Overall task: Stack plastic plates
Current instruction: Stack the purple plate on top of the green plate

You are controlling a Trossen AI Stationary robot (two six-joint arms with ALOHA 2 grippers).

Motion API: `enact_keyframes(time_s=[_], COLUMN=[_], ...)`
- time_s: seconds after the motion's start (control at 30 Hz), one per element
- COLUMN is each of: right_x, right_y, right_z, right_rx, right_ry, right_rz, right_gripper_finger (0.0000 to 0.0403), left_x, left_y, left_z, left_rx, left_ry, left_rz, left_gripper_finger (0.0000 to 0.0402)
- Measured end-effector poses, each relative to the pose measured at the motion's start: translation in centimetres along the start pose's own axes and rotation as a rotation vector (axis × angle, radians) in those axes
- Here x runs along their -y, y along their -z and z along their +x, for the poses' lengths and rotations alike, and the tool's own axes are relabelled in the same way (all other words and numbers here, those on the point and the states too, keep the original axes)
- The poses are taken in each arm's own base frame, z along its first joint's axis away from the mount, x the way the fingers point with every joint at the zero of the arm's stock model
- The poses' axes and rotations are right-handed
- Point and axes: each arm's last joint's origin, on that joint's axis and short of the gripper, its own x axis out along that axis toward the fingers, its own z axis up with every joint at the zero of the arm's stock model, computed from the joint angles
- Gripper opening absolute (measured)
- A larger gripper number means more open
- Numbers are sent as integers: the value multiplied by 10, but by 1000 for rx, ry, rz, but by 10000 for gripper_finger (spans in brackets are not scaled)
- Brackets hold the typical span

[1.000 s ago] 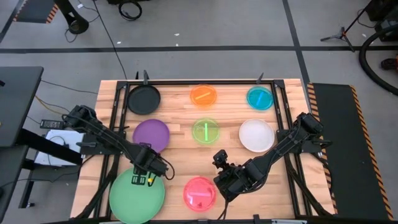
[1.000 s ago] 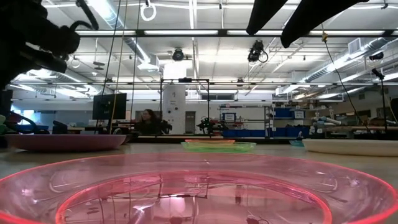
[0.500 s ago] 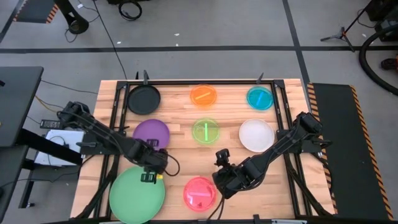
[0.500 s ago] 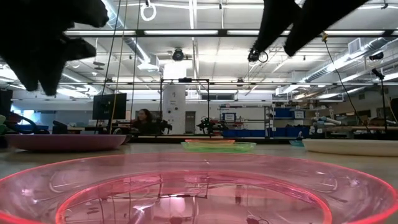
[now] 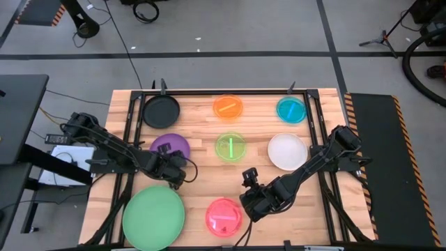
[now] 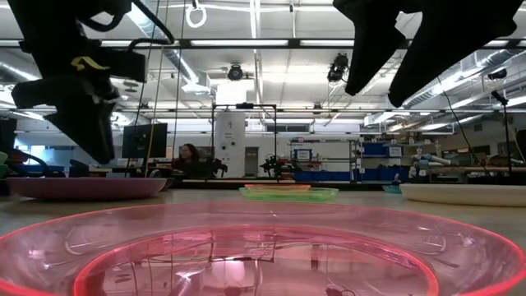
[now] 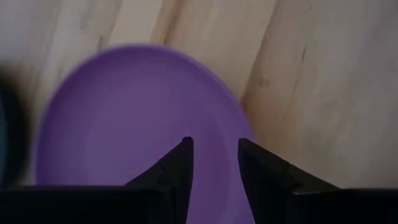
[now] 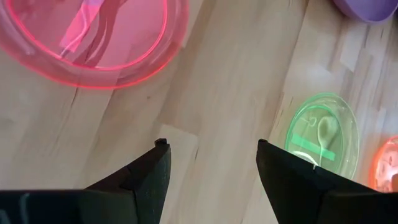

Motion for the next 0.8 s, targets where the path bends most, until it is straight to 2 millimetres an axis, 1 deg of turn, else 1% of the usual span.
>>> enact_keyframes(time_s=[0.17,0.3,0.43,0.67,0.8], right_x=[0,-2,-2,-2,-2], right_y=[-2,-2,-2,-2,-2], right_z=[0,-1,-1,-1,-1], right_rx=[18,20,21,21,22], right_ry=[-1,-4,-4,-4,-5], right_rz=[16,13,14,14,14], right_gripper_finger=[242,242,242,242,242], left_x=[1,3,4,4,3], left_y=[5,5,4,4,4], left_z=[4,4,4,4,4], left_rx=[-46,-59,-55,-71,-67], left_ry=[57,85,94,107,91], left_rz=[-52,-66,-91,-119,-142], left_gripper_finger=[146,164,197,272,296])
